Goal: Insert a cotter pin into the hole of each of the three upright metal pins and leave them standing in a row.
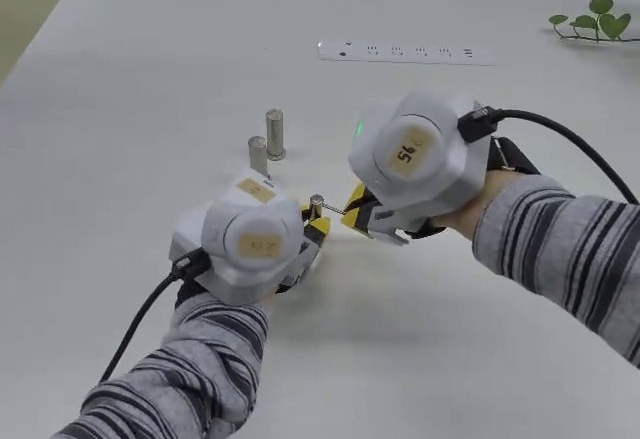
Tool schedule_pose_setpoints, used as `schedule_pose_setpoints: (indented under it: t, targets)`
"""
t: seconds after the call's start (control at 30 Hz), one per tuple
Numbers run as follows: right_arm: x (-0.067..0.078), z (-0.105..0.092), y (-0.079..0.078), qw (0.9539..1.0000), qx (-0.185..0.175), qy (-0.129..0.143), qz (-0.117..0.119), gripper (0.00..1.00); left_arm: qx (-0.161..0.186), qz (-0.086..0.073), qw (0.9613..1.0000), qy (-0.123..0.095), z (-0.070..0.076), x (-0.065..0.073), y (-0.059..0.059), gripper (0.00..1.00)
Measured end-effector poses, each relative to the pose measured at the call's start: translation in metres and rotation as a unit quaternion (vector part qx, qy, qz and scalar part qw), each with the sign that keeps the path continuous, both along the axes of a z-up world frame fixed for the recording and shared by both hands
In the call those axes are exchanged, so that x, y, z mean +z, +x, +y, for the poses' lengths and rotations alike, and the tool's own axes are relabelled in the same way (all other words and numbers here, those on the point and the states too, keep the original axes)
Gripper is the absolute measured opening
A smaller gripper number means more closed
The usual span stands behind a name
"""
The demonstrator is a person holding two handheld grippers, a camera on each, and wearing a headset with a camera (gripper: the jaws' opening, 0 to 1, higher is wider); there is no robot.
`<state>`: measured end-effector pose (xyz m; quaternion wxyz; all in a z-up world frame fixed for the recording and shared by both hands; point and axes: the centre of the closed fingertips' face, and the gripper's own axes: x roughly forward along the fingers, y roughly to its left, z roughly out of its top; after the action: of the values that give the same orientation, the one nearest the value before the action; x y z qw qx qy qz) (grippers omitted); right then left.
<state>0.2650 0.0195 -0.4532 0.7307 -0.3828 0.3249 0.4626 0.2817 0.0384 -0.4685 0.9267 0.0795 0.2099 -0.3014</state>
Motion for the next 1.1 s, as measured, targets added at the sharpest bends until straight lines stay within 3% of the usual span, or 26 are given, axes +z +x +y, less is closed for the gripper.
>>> schedule_pose_setpoints:
  t: [0.1, 0.2, 0.4, 0.63, 0.73, 1.1]
  targets:
    - [0.002, 0.001, 0.0, 1.0, 0.001, 0.004, -0.001, 0.0, 0.013, 0.005, 0.9999, -0.009, 0.002, 0.0, 0.001, 0.05]
    - [0.003, 0.004, 0.001, 0.9999, 0.006, 0.008, -0.005, 0.0, 0.017, -0.001, 0.9999, -0.003, 0.0, 0.0, -0.001, 0.05]
    - [0.003, 0.011, 0.005, 0.9988, 0.037, -0.003, -0.03, 0.0, 0.039, 0.0, 0.9992, -0.006, 0.0, 0.0, -0.001, 0.05]
    - [0.007, 0.018, 0.005, 0.9964, 0.07, 0.004, -0.048, 0.0, 0.07, 0.005, 0.9974, -0.015, 0.001, 0.0, -0.001, 0.05]
    - [0.011, 0.02, 0.001, 0.9968, 0.066, 0.021, -0.041, 0.02, 0.077, 0.008, 0.9969, -0.018, 0.002, 0.0, 0.0, 0.05]
    - [0.015, 0.01, 0.006, 0.9977, 0.046, 0.021, -0.045, 0.0, 0.088, 0.007, 0.9959, -0.017, 0.001, 0.0, 0.0, 0.05]
